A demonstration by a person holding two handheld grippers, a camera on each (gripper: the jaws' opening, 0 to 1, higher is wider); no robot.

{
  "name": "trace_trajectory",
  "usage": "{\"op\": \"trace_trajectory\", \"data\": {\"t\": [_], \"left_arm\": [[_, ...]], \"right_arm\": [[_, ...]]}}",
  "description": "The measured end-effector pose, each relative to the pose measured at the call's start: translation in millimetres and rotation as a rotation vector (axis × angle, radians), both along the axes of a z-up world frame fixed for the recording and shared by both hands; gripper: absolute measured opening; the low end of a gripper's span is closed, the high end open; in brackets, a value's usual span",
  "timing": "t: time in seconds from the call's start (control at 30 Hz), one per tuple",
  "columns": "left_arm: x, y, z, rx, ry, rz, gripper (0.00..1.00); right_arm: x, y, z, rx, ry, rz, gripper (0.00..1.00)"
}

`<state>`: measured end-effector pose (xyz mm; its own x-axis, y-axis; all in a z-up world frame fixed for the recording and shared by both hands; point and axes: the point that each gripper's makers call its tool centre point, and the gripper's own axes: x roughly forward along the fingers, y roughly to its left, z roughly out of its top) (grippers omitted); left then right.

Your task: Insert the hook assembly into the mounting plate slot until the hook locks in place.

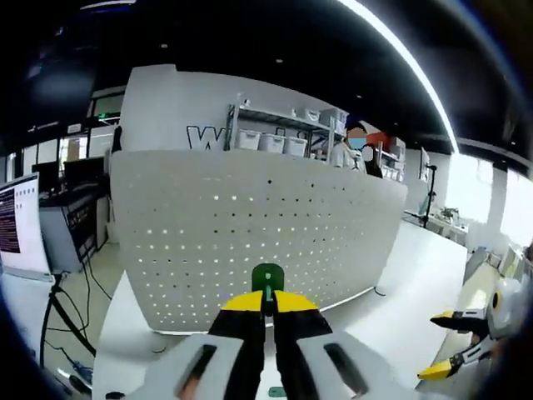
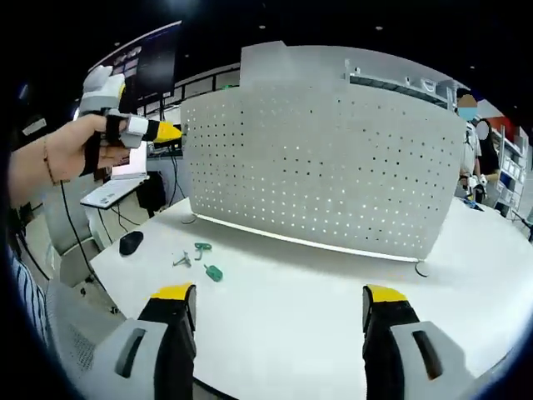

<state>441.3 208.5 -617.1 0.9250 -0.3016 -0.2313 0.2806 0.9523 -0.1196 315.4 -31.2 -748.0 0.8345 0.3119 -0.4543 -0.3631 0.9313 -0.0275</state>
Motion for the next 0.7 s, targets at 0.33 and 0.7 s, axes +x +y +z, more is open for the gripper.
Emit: {"op": "trace_trajectory", "data": {"t": [0.33, 0.7], "left_arm": [[24.0, 24, 10.8, -0.001, -0.038, 0.076, 0.01], [46.8, 32, 23.3, -0.004, -0.086, 0.131, 0.01]], "right_arm": [[-20, 8, -23.2, -0.106, 0.014, 0.042, 0.81], [-17, 7, -28.7, -0.055, 0.018, 0.011, 0.8]]}}
